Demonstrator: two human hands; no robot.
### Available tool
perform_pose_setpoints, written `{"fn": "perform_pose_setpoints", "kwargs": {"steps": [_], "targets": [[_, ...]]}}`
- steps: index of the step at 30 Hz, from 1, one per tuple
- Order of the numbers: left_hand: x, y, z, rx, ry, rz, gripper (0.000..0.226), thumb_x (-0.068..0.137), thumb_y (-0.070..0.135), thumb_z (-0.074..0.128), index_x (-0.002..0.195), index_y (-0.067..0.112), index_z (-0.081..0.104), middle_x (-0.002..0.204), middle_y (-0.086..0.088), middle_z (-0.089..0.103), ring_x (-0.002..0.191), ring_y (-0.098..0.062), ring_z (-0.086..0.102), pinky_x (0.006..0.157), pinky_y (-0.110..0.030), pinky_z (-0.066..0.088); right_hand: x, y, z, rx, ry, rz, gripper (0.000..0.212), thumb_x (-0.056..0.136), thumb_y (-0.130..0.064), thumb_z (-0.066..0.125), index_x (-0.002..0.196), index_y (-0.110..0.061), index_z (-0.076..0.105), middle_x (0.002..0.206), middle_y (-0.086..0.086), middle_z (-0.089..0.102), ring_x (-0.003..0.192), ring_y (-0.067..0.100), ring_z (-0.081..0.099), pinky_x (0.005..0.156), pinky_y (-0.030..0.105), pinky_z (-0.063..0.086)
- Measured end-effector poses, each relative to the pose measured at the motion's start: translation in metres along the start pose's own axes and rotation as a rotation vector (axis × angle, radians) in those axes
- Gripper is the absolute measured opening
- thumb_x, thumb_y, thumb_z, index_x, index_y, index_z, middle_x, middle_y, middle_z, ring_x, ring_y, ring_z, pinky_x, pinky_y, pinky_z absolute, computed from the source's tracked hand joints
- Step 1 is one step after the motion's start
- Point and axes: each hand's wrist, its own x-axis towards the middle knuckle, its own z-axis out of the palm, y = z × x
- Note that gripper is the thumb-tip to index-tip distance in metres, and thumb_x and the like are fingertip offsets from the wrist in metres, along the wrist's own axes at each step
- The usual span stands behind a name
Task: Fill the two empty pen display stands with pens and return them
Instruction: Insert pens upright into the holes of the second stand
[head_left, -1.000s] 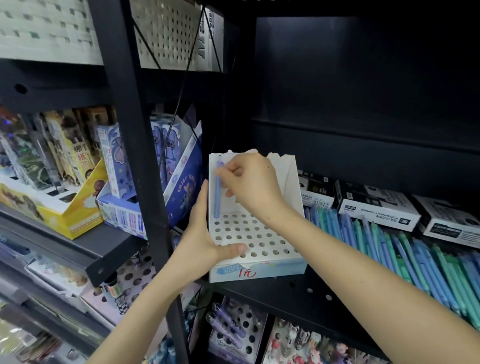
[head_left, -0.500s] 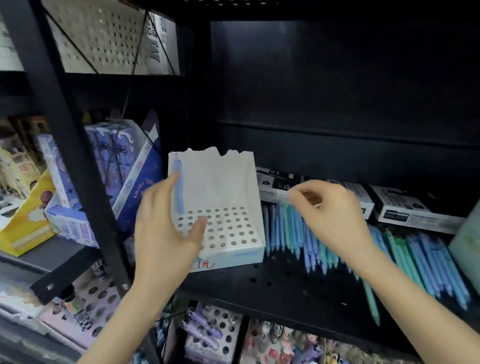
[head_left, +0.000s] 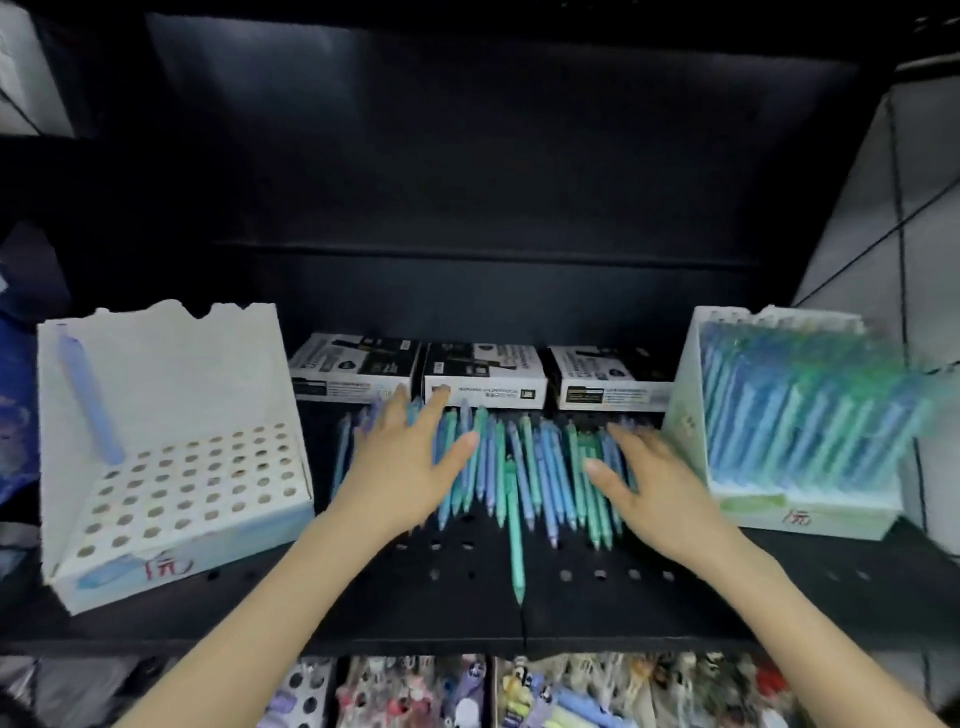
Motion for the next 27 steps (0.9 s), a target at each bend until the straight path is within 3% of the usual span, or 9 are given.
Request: {"fn": "perform_pose_setpoints", "kwargs": {"steps": [4,7,13,19,23,27], "targets": [[0.014,-0.008,0.011,0.151,-0.080,-0.140,0.084,0.074,0.079,0.012,0.146,0.041,-0.008,0.156,-0.009,-0.017,0.144,-0.032,-0.009,0.115,-0.053,0.013,-0.001,-0.001,0.003,-0.013,-0.092,0.016,0.078,0.085,-0.068,0.024,0.150,-0.028,0.005,0.158,0.007,-0.002,0.145,0.022,-0.007,0.116,0.038,0.007],[0.020,-0.010,0.011,0.188,-0.095,-0.177,0.085,0.075,0.079,0.012,0.147,0.038,-0.007,0.157,-0.009,-0.016,0.144,-0.033,-0.008,0.115,-0.052,0.013,0.003,-0.005,0.004,-0.031,-0.111,0.021,0.080,0.083,-0.071,0.022,0.149,-0.029,0.004,0.158,0.008,-0.005,0.144,0.023,-0.011,0.116,0.039,0.003],[0.022,-0.012,0.013,0.223,-0.084,-0.146,0.086,0.075,0.080,0.017,0.148,0.038,0.000,0.158,-0.006,-0.007,0.145,-0.032,-0.004,0.115,-0.053,0.011,0.005,-0.012,0.009,-0.006,-0.101,-0.058,0.090,0.077,-0.076,0.025,0.150,-0.026,0.007,0.158,0.009,-0.001,0.145,0.023,-0.007,0.117,0.040,0.004],[0.022,-0.018,0.005,0.243,0.028,-0.144,0.077,0.081,0.076,0.022,0.148,0.037,0.011,0.158,-0.005,-0.004,0.145,-0.032,0.000,0.114,-0.054,0.014,0.007,-0.021,0.011,-0.046,-0.085,-0.097,0.083,0.085,-0.069,0.030,0.150,-0.023,0.007,0.158,0.008,0.004,0.145,0.022,-0.001,0.118,0.039,0.008],[0.028,-0.028,0.008,0.188,-0.030,-0.270,0.080,0.079,0.079,0.017,0.148,0.040,0.004,0.158,-0.009,-0.007,0.143,-0.039,-0.004,0.113,-0.058,0.013,0.009,-0.018,0.012,-0.008,-0.074,-0.077,0.087,0.082,-0.072,0.031,0.149,-0.027,-0.001,0.158,0.006,-0.001,0.145,0.022,-0.003,0.118,0.044,0.007],[0.028,-0.021,0.011,0.185,-0.054,-0.232,0.077,0.082,0.075,0.015,0.149,0.038,0.003,0.158,-0.010,-0.003,0.144,-0.035,-0.005,0.115,-0.052,0.009,0.012,-0.019,0.014,-0.016,-0.072,-0.059,0.081,0.087,-0.067,0.029,0.148,-0.030,-0.009,0.158,0.008,-0.006,0.145,0.025,-0.007,0.118,0.044,0.004]]}}
